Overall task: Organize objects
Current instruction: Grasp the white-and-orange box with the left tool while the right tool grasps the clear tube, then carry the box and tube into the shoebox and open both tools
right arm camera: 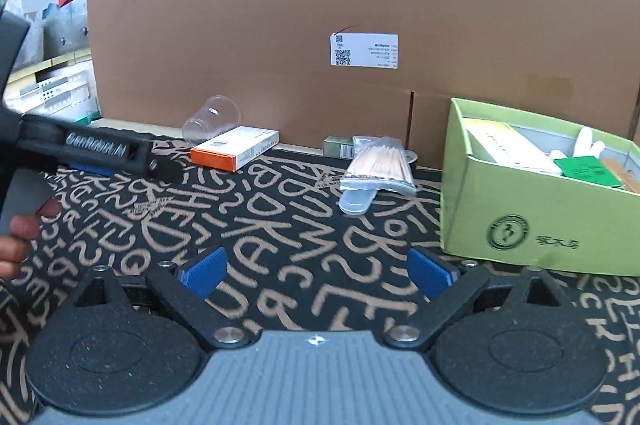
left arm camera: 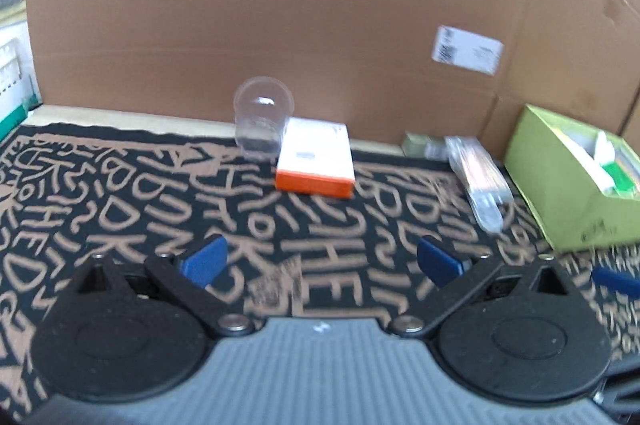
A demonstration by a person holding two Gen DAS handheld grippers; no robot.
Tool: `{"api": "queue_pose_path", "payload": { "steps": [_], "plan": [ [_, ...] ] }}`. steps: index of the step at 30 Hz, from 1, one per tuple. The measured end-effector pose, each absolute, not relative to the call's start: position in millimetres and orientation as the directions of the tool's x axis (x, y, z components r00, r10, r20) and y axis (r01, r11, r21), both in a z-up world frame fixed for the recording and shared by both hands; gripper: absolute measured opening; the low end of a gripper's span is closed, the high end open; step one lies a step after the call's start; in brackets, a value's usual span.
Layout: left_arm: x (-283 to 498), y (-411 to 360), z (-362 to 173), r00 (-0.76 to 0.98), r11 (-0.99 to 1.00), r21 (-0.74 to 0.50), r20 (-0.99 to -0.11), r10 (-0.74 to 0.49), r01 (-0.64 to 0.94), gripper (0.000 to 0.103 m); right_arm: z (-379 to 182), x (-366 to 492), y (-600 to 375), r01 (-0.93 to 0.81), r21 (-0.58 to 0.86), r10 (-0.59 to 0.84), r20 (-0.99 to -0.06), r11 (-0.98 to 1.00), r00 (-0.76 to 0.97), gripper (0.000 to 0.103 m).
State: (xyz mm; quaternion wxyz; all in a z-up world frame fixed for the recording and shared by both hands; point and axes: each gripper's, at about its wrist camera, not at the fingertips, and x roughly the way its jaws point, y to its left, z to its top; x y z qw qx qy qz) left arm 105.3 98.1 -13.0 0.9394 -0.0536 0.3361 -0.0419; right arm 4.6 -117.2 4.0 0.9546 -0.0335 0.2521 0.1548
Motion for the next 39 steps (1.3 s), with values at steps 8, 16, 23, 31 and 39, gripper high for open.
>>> {"api": "queue_pose_path", "payload": {
  "steps": [8, 16, 23, 31, 39],
  "plan": [
    [173.2, 84.3, -32.4, 0.761, 1.000, -0.018, -0.648, -0.025, 0.018, 0.103, -3.7, 46.7, -100.0, -0.246, 0.009, 0.211, -0.544, 0.969, 0.812, 0.072],
    [205.0, 82.7, -48.3, 0.729, 0.999, 0.001, -0.684, -0.030, 0.041, 0.082, -14.4, 96.6, -95.0, -0.156, 0.003, 0.129, -0.582, 0.988, 0.803, 0.057],
    [207.5, 82.8, -52.8, 0.722, 0.996, 0.017, -0.690, -0.052, 0.088, 0.065, -13.8, 107.0, -108.9, -0.134, 0.053, 0.140, -0.577, 0.990, 0.805, 0.030],
    [135.0, 79.3, -48.3, 0.688, 0.973, 0.024, -0.711, -0.143, 0.228, 0.065, -6.1, 47.4, -149.0, -0.265, 0.172, 0.314, -0.590, 0.949, 0.744, 0.030],
    [56.0, 84.0, -41.3, 0.647, 0.957, 0.004, -0.738, -0.193, 0.289, 0.066, -6.9, -39.1, -176.1, -0.341, 0.167, 0.368, -0.611, 0.925, 0.701, 0.030]
  ]
}}
